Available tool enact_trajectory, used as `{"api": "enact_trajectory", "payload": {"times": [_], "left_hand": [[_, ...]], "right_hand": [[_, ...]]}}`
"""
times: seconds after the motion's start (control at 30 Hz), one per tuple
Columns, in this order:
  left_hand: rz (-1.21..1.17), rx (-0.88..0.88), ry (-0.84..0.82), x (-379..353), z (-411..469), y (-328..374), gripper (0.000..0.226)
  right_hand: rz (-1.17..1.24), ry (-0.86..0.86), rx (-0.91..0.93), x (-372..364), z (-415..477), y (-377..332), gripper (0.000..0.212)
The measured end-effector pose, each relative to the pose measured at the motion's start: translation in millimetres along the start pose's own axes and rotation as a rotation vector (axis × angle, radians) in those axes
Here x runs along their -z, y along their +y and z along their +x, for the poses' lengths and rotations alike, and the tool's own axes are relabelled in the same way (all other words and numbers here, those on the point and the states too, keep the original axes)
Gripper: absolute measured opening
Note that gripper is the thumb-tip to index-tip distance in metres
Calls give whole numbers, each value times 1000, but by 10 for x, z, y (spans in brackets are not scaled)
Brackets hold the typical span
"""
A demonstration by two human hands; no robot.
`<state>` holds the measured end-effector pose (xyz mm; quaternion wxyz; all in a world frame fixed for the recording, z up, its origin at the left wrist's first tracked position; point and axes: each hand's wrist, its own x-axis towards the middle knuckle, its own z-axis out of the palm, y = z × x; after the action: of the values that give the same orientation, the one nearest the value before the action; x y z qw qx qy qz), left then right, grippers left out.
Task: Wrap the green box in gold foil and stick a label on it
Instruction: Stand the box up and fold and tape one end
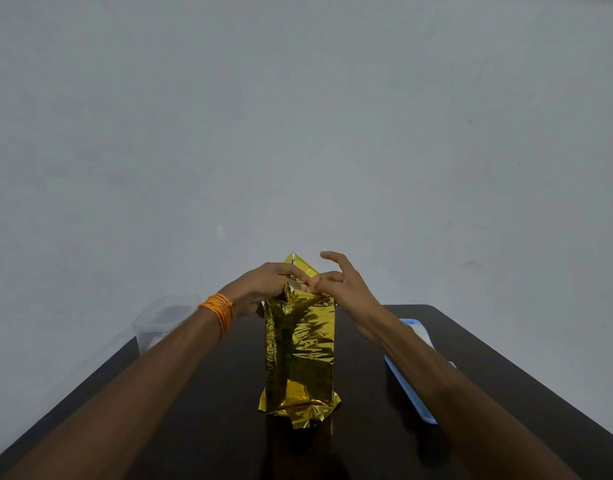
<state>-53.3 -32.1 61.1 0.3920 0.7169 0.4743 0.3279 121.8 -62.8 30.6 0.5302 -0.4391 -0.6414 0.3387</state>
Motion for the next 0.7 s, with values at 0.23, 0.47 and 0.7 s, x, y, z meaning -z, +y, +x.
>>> {"api": "enact_trajectory", "payload": {"times": [0.23, 0.47, 0.7], "left_hand": [[-46, 7, -7, -2, -19, -29, 24], [37, -340, 220, 105, 12, 10, 14], [116, -192, 99, 64, 43, 288, 20]], "right_hand": [[-18, -20, 28, -24, 45, -14, 69], [-21, -6, 11, 8, 29, 33, 61], [-15, -19, -2, 23, 15, 19, 63]]}}
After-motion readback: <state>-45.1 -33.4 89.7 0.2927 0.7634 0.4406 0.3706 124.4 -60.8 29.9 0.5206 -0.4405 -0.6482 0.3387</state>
